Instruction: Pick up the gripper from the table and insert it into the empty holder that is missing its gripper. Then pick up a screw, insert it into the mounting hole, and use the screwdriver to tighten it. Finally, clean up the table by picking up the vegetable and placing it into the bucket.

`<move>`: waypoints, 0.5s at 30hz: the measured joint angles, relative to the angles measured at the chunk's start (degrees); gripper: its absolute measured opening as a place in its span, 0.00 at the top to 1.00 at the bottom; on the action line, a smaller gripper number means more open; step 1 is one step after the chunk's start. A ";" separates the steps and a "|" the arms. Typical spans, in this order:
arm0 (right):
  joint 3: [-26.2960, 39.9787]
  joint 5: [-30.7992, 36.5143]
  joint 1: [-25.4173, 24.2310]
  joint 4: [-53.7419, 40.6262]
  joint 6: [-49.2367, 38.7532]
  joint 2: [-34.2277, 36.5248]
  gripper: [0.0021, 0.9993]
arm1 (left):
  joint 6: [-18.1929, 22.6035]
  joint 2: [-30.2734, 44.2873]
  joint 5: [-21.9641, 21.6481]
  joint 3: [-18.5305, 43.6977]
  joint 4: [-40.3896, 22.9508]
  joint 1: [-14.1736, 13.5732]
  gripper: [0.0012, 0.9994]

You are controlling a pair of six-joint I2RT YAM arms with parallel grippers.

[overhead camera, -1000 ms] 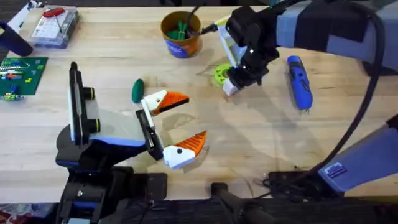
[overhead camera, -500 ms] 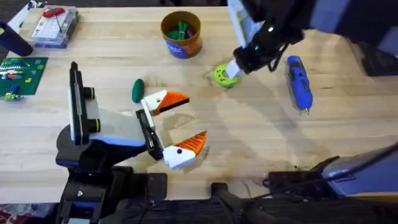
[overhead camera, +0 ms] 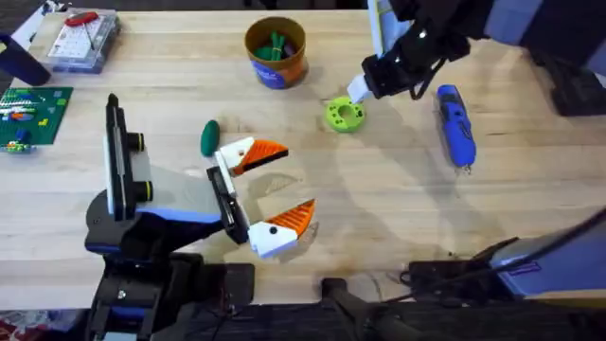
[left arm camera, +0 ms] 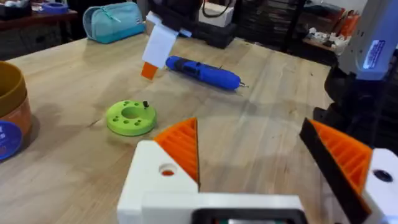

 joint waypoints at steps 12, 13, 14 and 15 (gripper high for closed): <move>-0.59 0.02 0.00 1.44 -0.02 6.43 0.53 | 0.00 0.01 0.00 0.02 0.00 0.00 0.01; -0.59 0.02 0.00 1.47 -0.02 6.45 0.53 | 0.00 0.02 -0.01 0.02 0.01 0.00 0.01; -0.59 0.02 0.00 1.47 -0.02 6.52 0.53 | 0.00 0.02 0.00 0.02 0.02 0.00 0.01; -0.59 0.01 0.00 1.48 -0.02 6.66 0.53 | 0.00 0.01 0.00 0.02 0.00 0.00 0.01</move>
